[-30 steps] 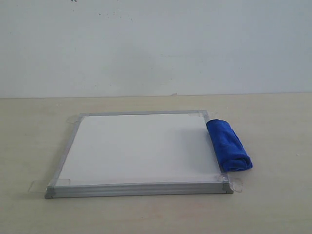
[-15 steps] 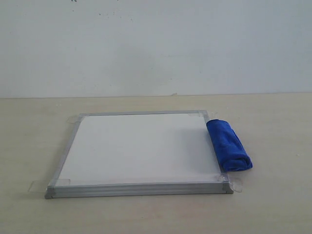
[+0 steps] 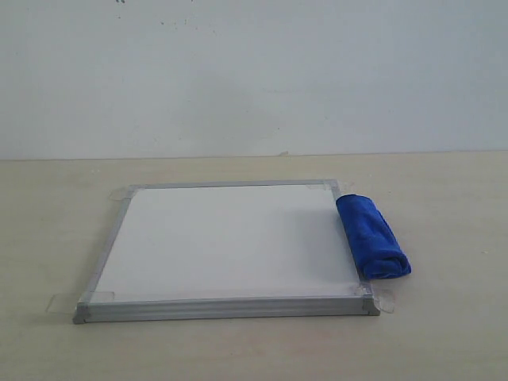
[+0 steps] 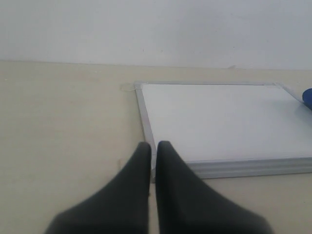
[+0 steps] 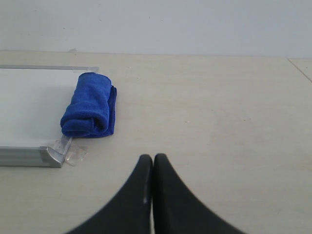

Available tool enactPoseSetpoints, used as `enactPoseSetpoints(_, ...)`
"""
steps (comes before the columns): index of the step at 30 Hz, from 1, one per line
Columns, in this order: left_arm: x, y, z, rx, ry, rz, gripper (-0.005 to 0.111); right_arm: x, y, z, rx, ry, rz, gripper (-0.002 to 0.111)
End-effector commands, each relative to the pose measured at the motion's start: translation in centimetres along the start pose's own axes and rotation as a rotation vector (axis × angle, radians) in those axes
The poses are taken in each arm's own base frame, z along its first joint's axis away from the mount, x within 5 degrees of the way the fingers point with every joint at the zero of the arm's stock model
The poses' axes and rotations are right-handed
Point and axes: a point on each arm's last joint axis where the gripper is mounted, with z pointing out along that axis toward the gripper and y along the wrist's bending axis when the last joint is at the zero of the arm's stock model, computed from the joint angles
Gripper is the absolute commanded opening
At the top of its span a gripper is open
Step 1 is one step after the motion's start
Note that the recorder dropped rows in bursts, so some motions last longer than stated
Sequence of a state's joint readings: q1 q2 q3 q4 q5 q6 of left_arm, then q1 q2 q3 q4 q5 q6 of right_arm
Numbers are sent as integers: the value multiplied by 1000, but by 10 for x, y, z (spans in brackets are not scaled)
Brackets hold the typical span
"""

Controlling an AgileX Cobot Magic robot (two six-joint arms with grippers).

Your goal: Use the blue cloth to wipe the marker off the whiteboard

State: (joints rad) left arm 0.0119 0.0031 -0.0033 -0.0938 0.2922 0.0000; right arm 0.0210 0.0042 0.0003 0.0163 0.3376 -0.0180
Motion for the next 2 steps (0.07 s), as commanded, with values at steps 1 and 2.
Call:
enactPoseSetpoints(1, 1, 0, 0, 1, -3, 5, 4, -1, 0, 0, 6, -8, -3, 0)
enactPoseSetpoints(2, 1, 0, 0, 1, -3, 5, 4, -1, 0, 0, 6, -8, -3, 0)
